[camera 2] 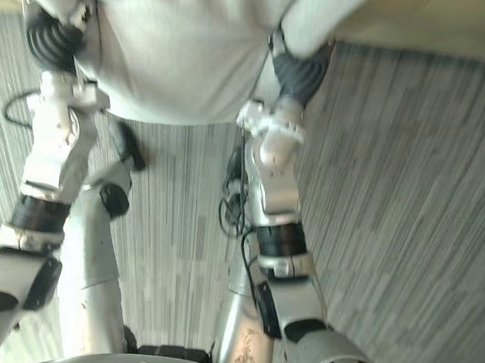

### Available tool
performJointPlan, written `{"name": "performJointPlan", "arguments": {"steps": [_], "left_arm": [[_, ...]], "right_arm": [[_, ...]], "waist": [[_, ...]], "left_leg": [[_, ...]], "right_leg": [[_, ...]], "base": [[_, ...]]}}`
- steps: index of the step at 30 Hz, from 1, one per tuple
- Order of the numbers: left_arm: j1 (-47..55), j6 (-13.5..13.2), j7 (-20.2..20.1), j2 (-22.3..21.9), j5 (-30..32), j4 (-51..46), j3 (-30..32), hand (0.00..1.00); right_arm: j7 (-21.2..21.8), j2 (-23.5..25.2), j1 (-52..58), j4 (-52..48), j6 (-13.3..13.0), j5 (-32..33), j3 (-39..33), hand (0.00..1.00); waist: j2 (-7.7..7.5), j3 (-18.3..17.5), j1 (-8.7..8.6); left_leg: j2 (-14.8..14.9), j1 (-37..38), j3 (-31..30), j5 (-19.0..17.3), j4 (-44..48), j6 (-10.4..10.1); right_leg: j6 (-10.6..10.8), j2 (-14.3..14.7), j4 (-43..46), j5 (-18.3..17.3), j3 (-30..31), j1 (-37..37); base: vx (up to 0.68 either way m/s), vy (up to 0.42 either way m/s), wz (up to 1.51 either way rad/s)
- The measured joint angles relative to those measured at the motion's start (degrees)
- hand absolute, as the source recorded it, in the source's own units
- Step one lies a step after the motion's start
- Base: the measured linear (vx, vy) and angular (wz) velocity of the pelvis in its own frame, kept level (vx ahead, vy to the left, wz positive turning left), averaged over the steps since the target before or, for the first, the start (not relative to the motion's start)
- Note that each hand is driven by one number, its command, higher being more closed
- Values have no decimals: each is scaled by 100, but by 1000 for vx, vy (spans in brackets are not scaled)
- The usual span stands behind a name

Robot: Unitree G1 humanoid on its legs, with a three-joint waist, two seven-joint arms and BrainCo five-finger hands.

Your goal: Pick up cushions and gather them together orderly.

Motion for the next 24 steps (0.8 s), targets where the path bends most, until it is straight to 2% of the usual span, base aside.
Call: {"name": "performJointPlan", "arguments": {"steps": [1, 3, 6, 8, 9, 11, 12, 14, 15, 16, 19, 24], "left_arm": [[80, -6, -1, -52, 11, -78, -1, 100], [736, -135, -51, -347, 107, -542, -66, 100], [1755, -195, -263, -636, 218, -1067, -238, 100], [2465, -196, -442, -697, 279, -1227, -353, 100], [2623, -196, -489, -698, 309, -1238, -373, 100], [3338, -195, -659, -704, 323, -1273, -424, 100], [3569, -195, -719, -703, 325, -1338, -422, 100], [4028, -197, -802, -705, 326, -1472, -417, 100], [4281, -197, -869, -707, 327, -1506, -400, 100], [4354, -197, -881, -709, 327, -1514, -400, 100], [4650, -213, -996, -862, 327, -1475, -369, 100], [4590, -274, -1098, -961, 343, -872, -358, 100]], "right_arm": [[25, 5, 98, -48, -29, -5, 5, 100], [218, 42, 790, -418, -204, -38, 73, 100], [632, 232, 1860, -726, -339, -38, 143, 100], [869, 229, 2646, -736, -350, -38, 265, 100], [931, 217, 2838, -748, -349, -38, 296, 100], [1232, 218, 3627, -866, -265, -47, 393, 100], [1304, 219, 3845, -966, -243, -58, 435, 100], [1458, 220, 4232, -1188, -223, -228, 501, 100], [1530, 220, 4357, -1247, -214, -295, 508, 100], [1539, 222, 4386, -1253, -214, -334, 507, 100], [1700, 284, 4407, -1251, -211, -495, 420, 100], [1765, 435, 4278, -701, -211, -503, 234, 100]], "waist": [[-3, -5, -5], [-9, -259, -22], [-12, -278, -14], [-23, -618, -15], [-25, -677, -11], [-21, -693, 21], [-26, -750, 26], [-62, -1000, 55], [-79, -1207, 65], [-84, -1271, 71], [-88, -1732, 69], [-96, -2030, -18]], "left_leg": [[2, 113, 0, -19, -1, -17], [4, 601, -6, -228, 43, -65], [16, 1570, -8, -608, 209, -153], [2, 1969, -10, -803, 260, -173], [-6, 2092, -8, -872, 287, -175], [-16, 2940, 13, -1168, 331, -228], [-17, 3159, 26, -1238, 316, -236], [-15, 3557, 113, -1371, 244, -250], [-18, 3839, 203, -1450, 143, -263], [-18, 3943, 241, -1457, 97, -255], [-77, 4482, 417, -1461, -239, -292], [-460, 5077, 306, -1325, -971, -319]], "right_leg": [[8, 2, -28, -5, -4, 132], [75, 5, -164, -107, -27, 700], [185, 20, -325, -296, -63, 1829], [247, 6, -497, -368, -97, 2333], [263, -5, -525, -404, -100, 2476], [351, -13, -750, -519, -109, 3451], [367, -10, -868, -530, -121, 3685], [392, 2, -1142, -528, -120, 4126], [437, 15, -1401, -485, -98, 4425], [460, 23, -1502, -457, -86, 4534], [529, 106, -2313, -138, -3, 5139], [608, 95, -3760, 584, 170, 5982]], "base": [[33, -25, -4], [97, -18, -1], [136, 13, 0], [127, 67, 3], [157, 92, 6], [189, 107, 4], [169, 96, -3], [142, 64, -9], [126, 38, -12], [187, 60, -21], [162, 54, -20], [107, 53, -15]]}}
